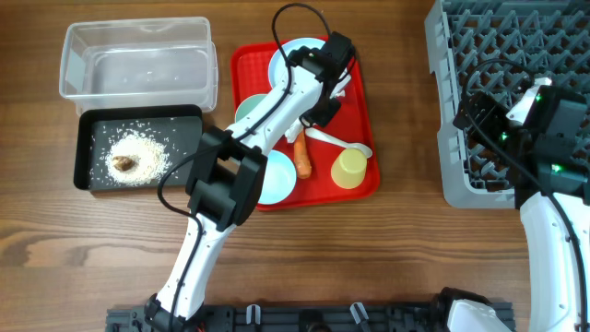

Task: Sort waste into correct bins and load items into the dishwasher rack
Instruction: 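Carry the tissue with the left gripper and drop it in the clear bin, then reach the left gripper to the red candy wrapper and grasp it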

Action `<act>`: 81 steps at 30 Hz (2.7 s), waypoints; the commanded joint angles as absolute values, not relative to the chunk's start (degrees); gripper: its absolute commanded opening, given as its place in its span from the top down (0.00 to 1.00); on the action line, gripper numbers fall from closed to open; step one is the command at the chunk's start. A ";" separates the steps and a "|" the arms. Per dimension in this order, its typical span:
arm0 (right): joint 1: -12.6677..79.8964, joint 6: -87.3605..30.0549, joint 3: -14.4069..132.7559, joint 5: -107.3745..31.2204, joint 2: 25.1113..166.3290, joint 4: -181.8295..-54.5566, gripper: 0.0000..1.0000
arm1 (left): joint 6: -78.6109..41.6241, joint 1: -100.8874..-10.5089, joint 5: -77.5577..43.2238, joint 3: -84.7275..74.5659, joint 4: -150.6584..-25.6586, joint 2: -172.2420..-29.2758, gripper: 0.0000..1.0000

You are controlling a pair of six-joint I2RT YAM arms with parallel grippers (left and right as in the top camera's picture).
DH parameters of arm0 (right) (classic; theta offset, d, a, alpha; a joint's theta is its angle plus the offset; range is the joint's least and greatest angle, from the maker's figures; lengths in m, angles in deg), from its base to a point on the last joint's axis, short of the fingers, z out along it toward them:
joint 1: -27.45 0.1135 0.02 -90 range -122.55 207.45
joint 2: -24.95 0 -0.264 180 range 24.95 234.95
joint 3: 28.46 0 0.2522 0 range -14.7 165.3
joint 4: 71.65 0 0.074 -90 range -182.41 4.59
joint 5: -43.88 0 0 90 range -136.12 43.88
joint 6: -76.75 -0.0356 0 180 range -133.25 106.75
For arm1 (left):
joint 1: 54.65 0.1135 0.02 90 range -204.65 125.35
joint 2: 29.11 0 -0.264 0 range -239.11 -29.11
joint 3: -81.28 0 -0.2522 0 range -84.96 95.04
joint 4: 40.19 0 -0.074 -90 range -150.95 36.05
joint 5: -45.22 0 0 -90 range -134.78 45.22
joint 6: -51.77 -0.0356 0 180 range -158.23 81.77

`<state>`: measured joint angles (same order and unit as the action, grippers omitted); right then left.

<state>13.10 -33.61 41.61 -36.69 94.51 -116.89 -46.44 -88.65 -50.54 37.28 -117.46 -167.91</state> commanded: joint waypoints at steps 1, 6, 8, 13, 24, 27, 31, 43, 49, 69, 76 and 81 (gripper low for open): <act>13.01 -34.25 42.55 -35.73 94.92 -116.54 0.00 | -43.22 -88.23 -50.83 41.34 -118.03 -161.31 0.96; 13.01 -34.23 42.55 -35.73 94.92 -116.54 0.00 | -42.22 -88.17 -50.83 41.50 -116.87 -156.29 0.96; 13.01 -34.20 42.55 -35.73 94.92 -116.54 0.00 | -42.22 -88.10 -50.87 41.50 -117.06 -155.30 0.96; 13.01 -34.23 42.55 -35.75 94.92 -116.56 0.00 | -42.20 -86.90 -50.89 41.50 -117.22 -153.42 0.96; 13.01 -34.14 42.55 -35.71 94.92 -116.56 0.00 | -42.04 -71.34 -54.50 41.50 -117.00 -150.63 0.96; 13.01 -34.18 42.55 -35.71 94.92 -116.54 0.00 | -42.04 -65.17 -54.48 41.50 -115.80 -150.78 0.96; 13.01 -34.20 42.55 -35.73 94.92 -116.54 0.00 | -42.53 -58.53 -53.54 41.47 -112.71 -151.02 0.96; 13.01 -34.18 42.55 -35.73 94.92 -116.54 0.00 | -43.75 -55.27 -52.77 41.47 -110.94 -151.94 0.00; 13.01 -34.23 42.55 -35.73 94.92 -116.32 0.00 | -45.87 -59.08 -52.79 41.50 -110.88 -151.74 0.00; 13.01 -34.03 42.53 -35.75 94.92 -117.02 0.00 | -48.10 -76.78 -44.86 41.47 -105.15 -166.95 0.00; 13.01 -34.03 42.27 -35.73 94.92 -117.00 0.00 | -55.46 -79.77 -43.05 41.47 -105.06 -168.37 0.00; 13.01 -34.05 42.27 -35.73 94.92 -117.02 0.00 | -57.15 -80.21 -42.00 41.41 -105.06 -168.79 0.00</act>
<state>13.10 -33.61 41.61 -36.69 94.51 -117.15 -53.50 -80.10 -44.16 41.02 -105.13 -168.64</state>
